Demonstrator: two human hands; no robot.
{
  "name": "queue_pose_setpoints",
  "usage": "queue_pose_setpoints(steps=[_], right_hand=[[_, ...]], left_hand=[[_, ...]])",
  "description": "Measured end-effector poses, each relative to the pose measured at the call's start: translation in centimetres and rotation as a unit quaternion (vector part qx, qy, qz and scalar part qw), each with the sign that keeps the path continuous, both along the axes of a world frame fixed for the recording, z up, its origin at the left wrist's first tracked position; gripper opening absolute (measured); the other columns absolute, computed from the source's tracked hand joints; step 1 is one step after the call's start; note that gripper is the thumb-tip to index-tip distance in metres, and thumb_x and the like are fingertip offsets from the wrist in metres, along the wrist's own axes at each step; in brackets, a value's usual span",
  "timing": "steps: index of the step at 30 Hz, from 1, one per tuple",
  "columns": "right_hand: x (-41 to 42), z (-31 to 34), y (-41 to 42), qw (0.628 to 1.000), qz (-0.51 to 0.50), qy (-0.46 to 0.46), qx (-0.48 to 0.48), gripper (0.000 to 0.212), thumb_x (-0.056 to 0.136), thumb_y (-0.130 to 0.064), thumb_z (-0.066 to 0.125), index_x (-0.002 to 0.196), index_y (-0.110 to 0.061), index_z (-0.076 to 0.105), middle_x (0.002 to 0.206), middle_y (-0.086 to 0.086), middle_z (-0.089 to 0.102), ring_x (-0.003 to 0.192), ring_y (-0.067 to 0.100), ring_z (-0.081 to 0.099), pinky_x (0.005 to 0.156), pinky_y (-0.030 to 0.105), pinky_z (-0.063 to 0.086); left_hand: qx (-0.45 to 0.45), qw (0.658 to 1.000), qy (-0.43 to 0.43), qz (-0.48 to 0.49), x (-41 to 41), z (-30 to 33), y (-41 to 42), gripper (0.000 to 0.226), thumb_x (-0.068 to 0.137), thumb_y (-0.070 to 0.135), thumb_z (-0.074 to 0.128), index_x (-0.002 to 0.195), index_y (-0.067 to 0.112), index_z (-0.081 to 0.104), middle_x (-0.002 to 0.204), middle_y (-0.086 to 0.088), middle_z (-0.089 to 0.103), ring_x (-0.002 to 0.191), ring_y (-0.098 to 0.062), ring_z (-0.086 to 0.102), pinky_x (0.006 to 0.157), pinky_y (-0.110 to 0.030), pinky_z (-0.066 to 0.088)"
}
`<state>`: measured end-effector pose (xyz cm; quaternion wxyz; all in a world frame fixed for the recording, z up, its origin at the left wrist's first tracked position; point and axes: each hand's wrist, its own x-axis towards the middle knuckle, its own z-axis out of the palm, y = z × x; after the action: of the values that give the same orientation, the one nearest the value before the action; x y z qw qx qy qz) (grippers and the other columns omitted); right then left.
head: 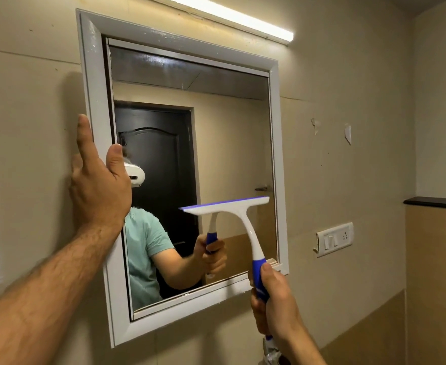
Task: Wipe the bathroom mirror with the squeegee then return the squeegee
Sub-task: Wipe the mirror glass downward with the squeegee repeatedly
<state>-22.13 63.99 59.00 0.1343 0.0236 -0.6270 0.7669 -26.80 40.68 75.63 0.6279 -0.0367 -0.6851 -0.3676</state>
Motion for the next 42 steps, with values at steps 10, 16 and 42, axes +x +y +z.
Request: queue_pose_setpoints(steps=[10,16,42], right_hand=[[-1.2,5.7,-0.9,0.992,-0.03,0.098,0.078,0.04,0.101,-0.044,0.03,0.086,-0.016,0.054,0.06,-0.002,0.046,0.043,0.003,0.043,0.046,0.018,0.038],[-0.1,-0.8,0.0,0.999,-0.011,0.024,0.04,0.041,0.1,-0.044,0.034,0.089,-0.008,0.05,0.052,-0.001,0.042,0.037,0.007,0.037,0.039,0.019,0.032],[0.3,6.1,-1.3,0.99,-0.003,0.133,0.052,0.018,0.102,-0.035,0.038,0.108,-0.022,0.049,0.067,0.005,0.049,0.045,0.009,0.043,0.042,0.023,0.037]], left_hand=[[0.004,1.0,0.001,-0.011,0.2,-0.1,0.0,0.058,0.103,0.038,0.038,0.154,0.032,0.011,0.14,-0.021,0.047,0.115,-0.041,0.053,0.094,-0.046,0.045],[0.007,1.0,0.007,-0.007,0.1,-0.3,0.0,0.057,0.103,0.039,0.038,0.154,0.031,0.014,0.141,-0.02,0.048,0.12,-0.039,0.051,0.098,-0.043,0.042],[0.002,0.999,0.028,-0.032,-0.2,-0.3,-0.4,0.059,0.102,0.039,0.039,0.155,0.028,0.014,0.151,-0.006,0.04,0.129,-0.026,0.047,0.102,-0.018,0.033]])
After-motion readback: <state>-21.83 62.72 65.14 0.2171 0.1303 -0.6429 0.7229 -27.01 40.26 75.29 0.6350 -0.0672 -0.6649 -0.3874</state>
